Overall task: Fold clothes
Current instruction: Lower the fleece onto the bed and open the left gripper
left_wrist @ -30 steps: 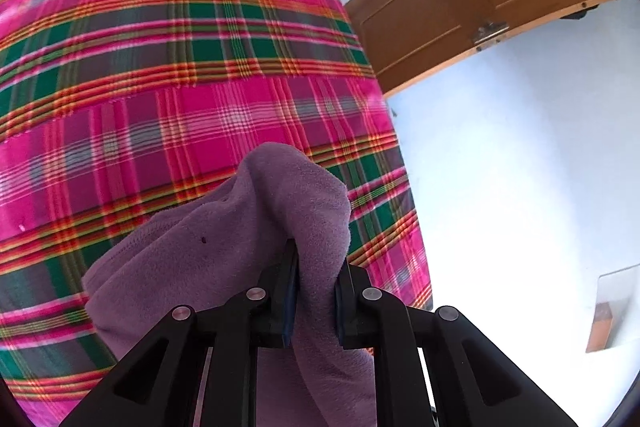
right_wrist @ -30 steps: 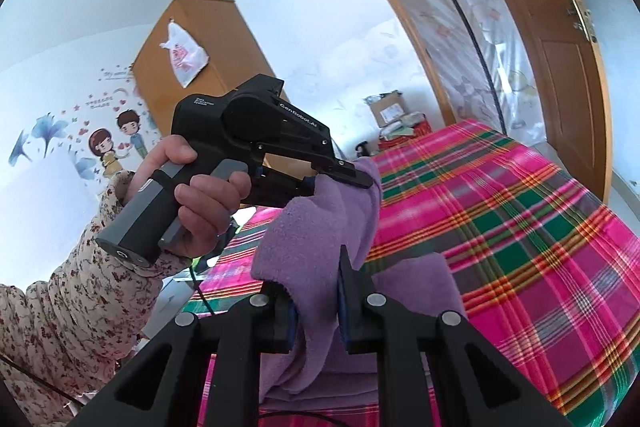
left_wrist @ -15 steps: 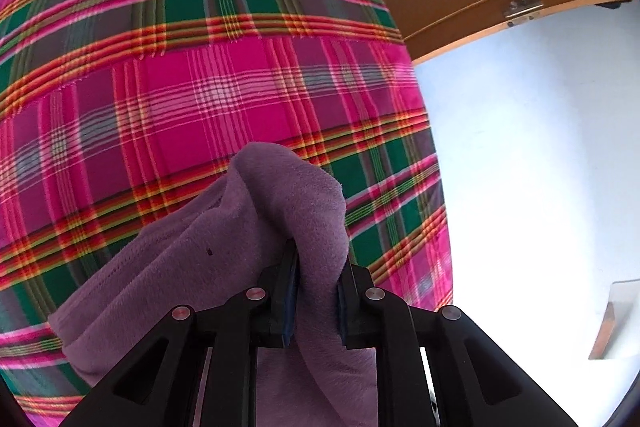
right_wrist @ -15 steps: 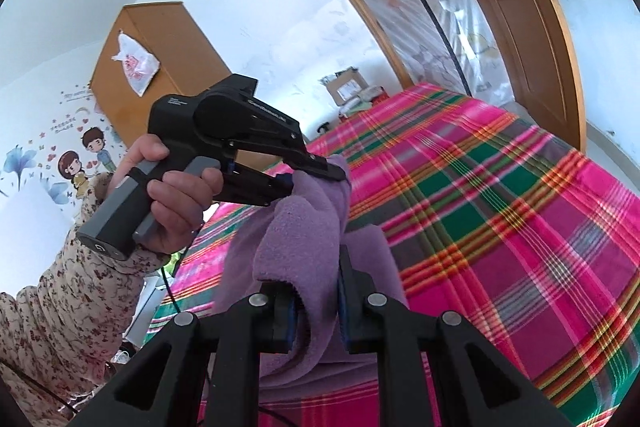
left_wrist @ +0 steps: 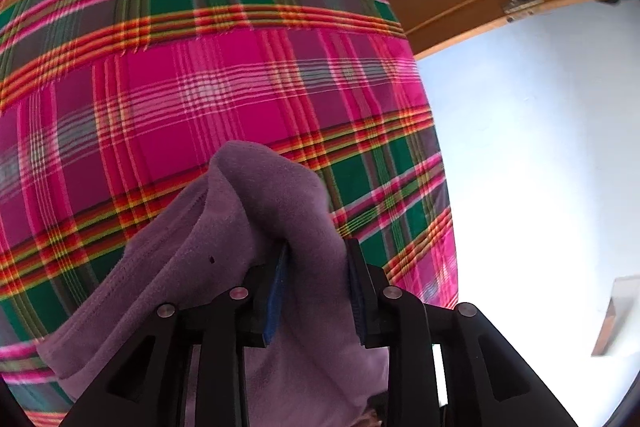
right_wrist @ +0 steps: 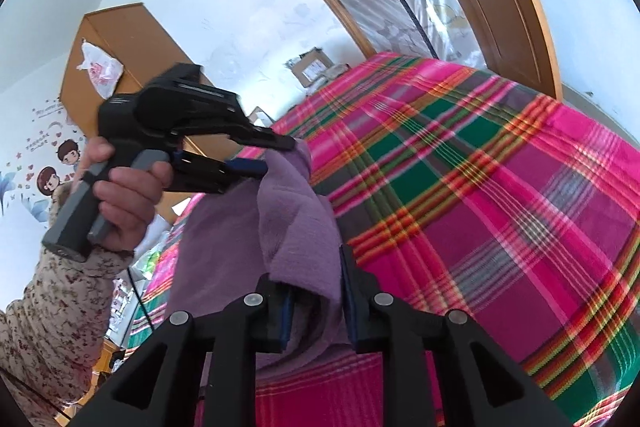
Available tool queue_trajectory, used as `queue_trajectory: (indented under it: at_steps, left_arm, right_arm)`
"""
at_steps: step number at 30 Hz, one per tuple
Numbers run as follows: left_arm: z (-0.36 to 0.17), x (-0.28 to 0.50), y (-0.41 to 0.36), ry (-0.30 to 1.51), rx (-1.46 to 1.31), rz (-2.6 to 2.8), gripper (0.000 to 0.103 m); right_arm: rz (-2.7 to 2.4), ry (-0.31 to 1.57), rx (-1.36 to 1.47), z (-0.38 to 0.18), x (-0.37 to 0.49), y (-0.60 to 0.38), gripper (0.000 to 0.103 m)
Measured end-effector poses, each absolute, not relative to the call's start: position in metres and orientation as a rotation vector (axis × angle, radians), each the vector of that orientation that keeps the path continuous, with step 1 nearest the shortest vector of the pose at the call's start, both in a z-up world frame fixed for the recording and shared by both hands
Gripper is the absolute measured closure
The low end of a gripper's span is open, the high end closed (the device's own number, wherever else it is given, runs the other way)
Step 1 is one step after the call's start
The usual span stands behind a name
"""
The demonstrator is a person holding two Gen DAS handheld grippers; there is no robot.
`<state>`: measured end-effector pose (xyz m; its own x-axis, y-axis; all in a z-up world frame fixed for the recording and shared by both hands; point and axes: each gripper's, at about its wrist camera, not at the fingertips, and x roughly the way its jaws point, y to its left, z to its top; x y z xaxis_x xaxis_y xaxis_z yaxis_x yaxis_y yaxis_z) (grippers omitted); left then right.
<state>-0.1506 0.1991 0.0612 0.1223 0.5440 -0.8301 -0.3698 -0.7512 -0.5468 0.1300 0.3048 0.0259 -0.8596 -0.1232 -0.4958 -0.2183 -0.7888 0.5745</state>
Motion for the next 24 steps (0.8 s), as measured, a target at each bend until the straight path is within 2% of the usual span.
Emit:
queue_trajectory:
  at_steps: [8, 11, 15, 20, 24]
  left_arm:
    - [0.087, -0.138, 0.17, -0.231, -1.575, 1.721, 0.074]
    - [0.092, -0.132, 0.152, -0.248, -1.554, 1.748, 0.069]
    - [0.092, -0.127, 0.117, -0.296, -1.558, 1.775, 0.069]
    - [0.086, -0.118, 0.068, -0.39, -1.558, 1.852, 0.069]
    - [0.07, -0.105, 0.033, -0.467, -1.578, 1.856, 0.069]
  right_arm:
    - [2.741, 1.023, -0.862, 0.016, 0.137, 0.316, 0.077]
    - [2.716, 1.016, -0.862, 0.016, 0.142, 0.321, 0.077]
    - [2.68, 0.992, -0.861, 0.017, 0.151, 0.326, 0.076]
    - [2.62, 0.866, -0.911, 0.023, 0.154, 0.322, 0.076]
    - [2.626, 0.636, -0.848, 0.044, 0.156, 0.304, 0.076]
